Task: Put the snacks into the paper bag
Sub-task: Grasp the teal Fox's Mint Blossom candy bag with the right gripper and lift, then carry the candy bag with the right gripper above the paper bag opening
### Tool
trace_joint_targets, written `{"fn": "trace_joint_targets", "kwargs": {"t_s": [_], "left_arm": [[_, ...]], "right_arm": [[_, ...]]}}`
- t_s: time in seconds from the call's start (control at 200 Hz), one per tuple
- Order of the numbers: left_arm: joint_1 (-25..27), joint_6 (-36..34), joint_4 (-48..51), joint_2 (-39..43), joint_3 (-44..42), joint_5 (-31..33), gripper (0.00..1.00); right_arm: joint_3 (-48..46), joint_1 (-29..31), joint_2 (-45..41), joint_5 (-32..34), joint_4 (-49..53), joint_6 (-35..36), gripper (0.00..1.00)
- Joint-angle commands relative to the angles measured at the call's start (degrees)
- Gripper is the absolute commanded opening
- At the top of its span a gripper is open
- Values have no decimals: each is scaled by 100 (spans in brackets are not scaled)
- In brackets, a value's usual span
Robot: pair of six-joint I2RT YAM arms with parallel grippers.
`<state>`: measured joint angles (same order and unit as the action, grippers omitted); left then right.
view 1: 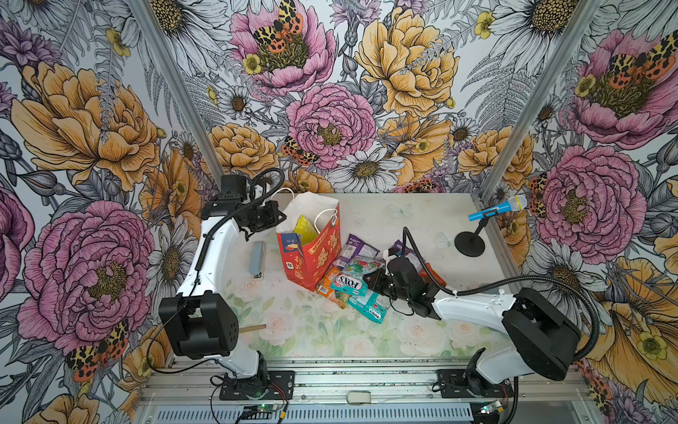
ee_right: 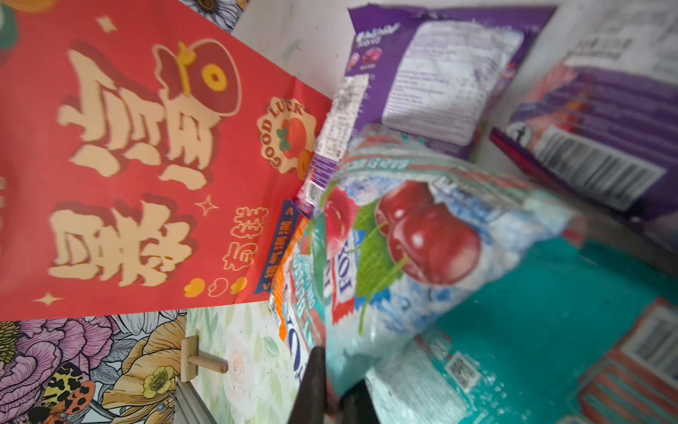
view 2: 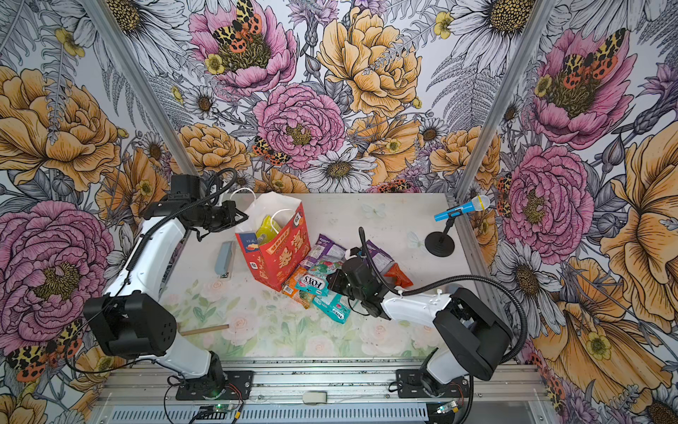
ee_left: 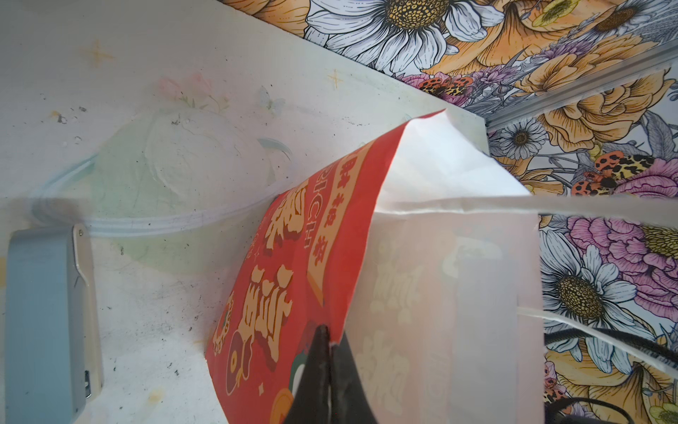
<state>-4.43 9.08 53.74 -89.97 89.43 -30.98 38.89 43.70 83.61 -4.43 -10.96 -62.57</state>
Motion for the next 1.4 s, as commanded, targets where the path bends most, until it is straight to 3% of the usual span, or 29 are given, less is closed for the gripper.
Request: {"fn": "trace_joint_targets", "kwargs": {"t_s": [0.0, 0.505, 1.046, 1.396], "left_arm": [[-39, 60, -45, 123, -74, -64, 0], [-37, 63, -47, 123, -74, -77, 0], [-18, 65, -47, 103, -75, -79, 0], [-17, 62, -46, 94, -75, -86, 0]], "right_arm": [[356, 42, -371, 239, 413, 357, 0], [1644, -198, -917, 579, 1494, 1310, 0], [4461, -371, 41, 1021, 2462, 2801, 0], [5538, -415, 202, 1421, 2687, 3565, 0]]}}
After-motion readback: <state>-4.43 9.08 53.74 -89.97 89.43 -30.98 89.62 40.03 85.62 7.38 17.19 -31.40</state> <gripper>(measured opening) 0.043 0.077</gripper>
